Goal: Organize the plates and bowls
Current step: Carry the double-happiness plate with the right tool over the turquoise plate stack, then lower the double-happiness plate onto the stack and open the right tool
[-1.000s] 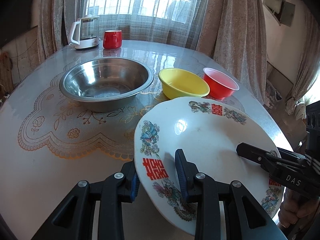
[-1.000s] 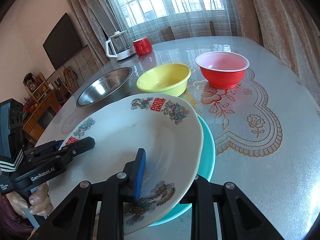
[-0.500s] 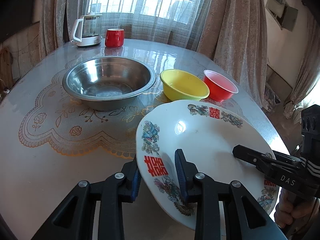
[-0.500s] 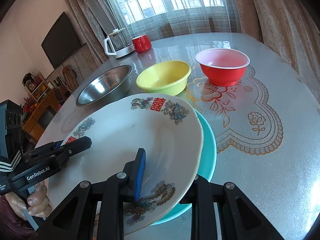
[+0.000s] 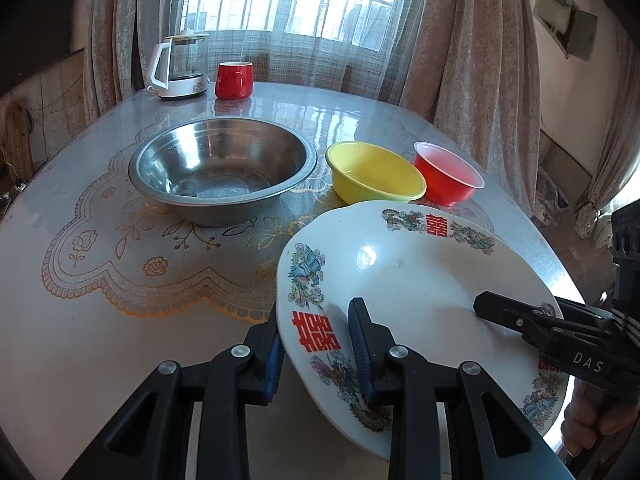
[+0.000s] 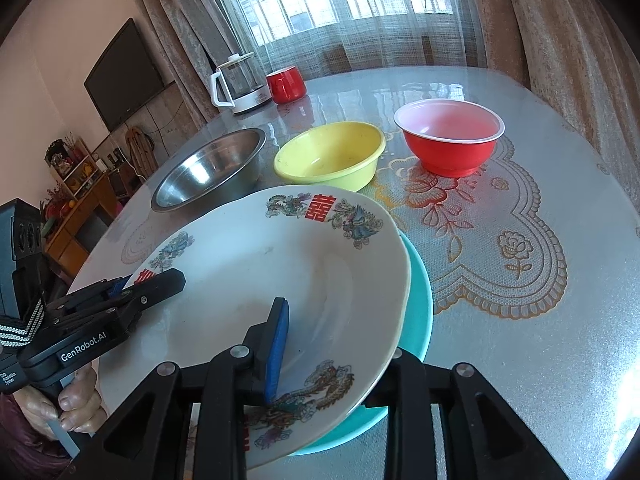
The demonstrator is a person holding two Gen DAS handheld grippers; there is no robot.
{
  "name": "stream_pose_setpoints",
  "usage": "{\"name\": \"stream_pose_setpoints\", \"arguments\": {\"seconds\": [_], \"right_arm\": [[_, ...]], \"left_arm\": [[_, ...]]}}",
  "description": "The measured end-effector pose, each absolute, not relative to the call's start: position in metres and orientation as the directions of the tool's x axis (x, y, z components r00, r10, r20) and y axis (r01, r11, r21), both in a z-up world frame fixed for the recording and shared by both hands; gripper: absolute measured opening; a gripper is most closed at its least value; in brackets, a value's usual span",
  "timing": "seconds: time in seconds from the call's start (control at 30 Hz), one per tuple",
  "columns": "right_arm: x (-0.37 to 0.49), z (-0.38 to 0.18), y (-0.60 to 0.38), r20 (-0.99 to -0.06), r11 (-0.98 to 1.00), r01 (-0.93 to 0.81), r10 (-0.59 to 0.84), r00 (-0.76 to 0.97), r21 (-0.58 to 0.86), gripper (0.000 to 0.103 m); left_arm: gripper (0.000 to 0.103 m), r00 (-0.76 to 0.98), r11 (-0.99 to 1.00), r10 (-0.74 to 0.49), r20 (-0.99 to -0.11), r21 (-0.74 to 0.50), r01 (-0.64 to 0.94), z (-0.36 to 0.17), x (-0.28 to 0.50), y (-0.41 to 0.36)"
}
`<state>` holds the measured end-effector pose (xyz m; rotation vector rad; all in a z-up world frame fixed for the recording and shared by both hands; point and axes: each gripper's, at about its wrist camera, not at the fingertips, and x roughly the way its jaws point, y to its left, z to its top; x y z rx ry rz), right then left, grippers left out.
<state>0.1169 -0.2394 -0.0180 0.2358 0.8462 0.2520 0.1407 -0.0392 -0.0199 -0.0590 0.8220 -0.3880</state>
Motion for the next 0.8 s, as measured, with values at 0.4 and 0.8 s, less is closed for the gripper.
{"name": "stream_pose_setpoints", "arguments": {"seconds": [0.4, 0.8], "right_arm": [[0.115, -0.013, -0.239, -0.733, 0.951, -0.113, 0.294, 0.614, 0.286, 0.029], [0.109, -0.022, -0.251, -0.753, 0.964, -0.029, 0.226, 0.618, 0.265, 0.037]], "left_arm": [[0.031, 0.611, 0.930, -0.358, -0.706, -0.209, 0.303, -0.020, 0.138, -0.040], [0.029, 0.628, 0.932, -0.346, -0.697, -0.181, 0.313, -0.021, 0.132, -0.043]]}}
